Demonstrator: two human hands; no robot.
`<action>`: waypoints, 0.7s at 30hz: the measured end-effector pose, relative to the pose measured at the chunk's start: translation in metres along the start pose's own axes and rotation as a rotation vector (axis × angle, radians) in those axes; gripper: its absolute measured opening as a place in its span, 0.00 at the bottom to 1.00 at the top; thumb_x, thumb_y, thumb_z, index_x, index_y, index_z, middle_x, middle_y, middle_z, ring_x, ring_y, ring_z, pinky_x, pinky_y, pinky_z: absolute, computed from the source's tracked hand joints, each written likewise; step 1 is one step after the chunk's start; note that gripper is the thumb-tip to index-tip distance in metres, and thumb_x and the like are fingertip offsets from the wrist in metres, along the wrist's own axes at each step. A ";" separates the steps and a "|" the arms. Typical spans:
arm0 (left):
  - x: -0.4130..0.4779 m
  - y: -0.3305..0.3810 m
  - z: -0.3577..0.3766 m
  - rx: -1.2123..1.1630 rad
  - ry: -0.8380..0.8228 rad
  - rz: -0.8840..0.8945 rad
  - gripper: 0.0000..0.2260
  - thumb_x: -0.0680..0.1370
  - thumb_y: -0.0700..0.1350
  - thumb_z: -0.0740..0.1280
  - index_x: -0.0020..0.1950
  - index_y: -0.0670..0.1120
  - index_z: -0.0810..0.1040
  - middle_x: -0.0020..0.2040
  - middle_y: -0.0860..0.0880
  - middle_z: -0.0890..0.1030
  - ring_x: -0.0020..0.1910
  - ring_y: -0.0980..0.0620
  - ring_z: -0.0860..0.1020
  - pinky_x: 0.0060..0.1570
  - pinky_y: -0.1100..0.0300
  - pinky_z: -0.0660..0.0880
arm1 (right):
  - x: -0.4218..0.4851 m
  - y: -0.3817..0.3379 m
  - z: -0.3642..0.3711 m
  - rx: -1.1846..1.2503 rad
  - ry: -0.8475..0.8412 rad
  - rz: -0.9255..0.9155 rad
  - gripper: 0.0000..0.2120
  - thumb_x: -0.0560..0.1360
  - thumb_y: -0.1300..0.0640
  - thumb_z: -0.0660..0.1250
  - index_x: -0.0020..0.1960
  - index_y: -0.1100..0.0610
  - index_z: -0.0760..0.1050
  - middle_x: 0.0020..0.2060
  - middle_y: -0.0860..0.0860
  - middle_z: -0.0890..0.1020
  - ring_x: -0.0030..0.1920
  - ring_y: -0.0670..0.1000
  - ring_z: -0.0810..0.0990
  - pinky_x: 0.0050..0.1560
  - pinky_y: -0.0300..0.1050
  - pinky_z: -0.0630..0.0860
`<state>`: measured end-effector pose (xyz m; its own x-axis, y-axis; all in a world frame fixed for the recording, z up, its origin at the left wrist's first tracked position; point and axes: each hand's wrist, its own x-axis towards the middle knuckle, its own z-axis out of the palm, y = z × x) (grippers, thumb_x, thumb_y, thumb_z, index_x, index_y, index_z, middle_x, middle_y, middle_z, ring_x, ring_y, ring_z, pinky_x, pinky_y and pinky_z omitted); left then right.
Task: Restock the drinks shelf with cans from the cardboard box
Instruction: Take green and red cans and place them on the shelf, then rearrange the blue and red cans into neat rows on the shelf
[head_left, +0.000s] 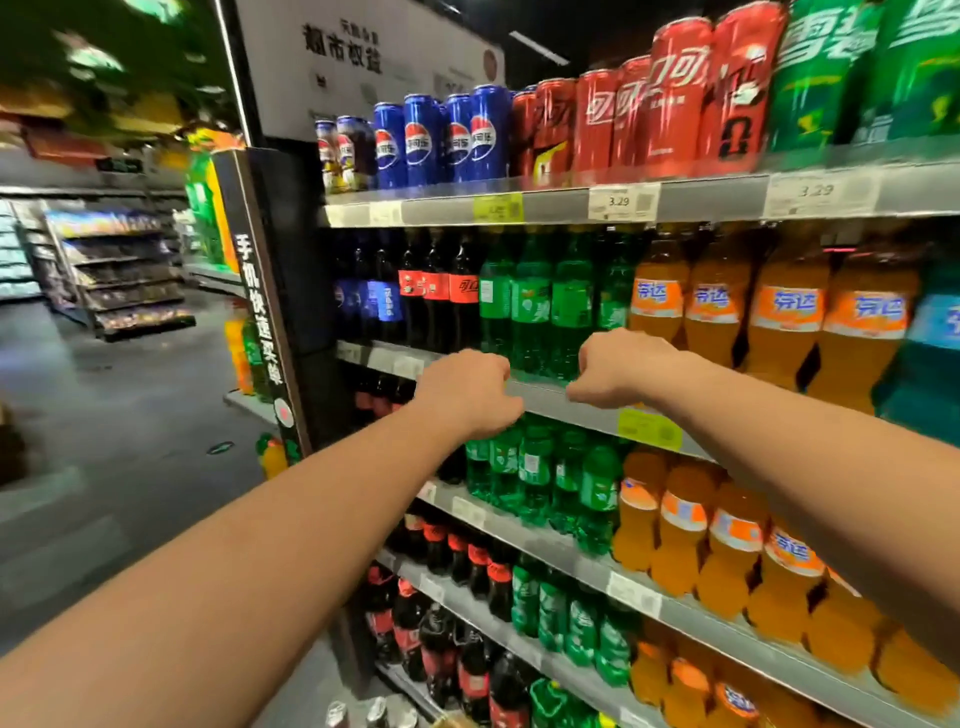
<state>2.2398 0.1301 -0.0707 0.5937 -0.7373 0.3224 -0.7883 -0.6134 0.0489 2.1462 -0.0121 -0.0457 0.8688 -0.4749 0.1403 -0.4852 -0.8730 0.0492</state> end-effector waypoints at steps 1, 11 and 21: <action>-0.003 -0.012 0.005 0.014 0.000 -0.021 0.18 0.75 0.55 0.63 0.61 0.49 0.76 0.57 0.46 0.79 0.57 0.44 0.76 0.47 0.55 0.71 | 0.007 -0.011 0.007 0.009 -0.004 -0.021 0.12 0.73 0.48 0.62 0.38 0.55 0.72 0.34 0.50 0.73 0.35 0.53 0.73 0.37 0.42 0.68; -0.023 -0.091 0.074 0.097 -0.098 -0.265 0.18 0.75 0.55 0.61 0.62 0.51 0.76 0.56 0.48 0.79 0.56 0.44 0.77 0.43 0.55 0.69 | 0.071 -0.104 0.095 0.028 -0.066 -0.354 0.11 0.72 0.47 0.62 0.46 0.54 0.75 0.44 0.54 0.77 0.43 0.57 0.75 0.41 0.43 0.70; -0.052 -0.146 0.148 0.158 -0.255 -0.461 0.15 0.76 0.56 0.60 0.55 0.49 0.76 0.52 0.46 0.79 0.51 0.43 0.77 0.40 0.54 0.70 | 0.100 -0.163 0.188 0.079 -0.258 -0.549 0.11 0.73 0.48 0.62 0.41 0.56 0.71 0.39 0.52 0.73 0.39 0.56 0.74 0.38 0.43 0.69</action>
<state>2.3478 0.2158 -0.2348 0.9078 -0.4149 0.0609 -0.4146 -0.9098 -0.0180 2.3309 0.0617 -0.2253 0.9906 0.0442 -0.1298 0.0408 -0.9988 -0.0282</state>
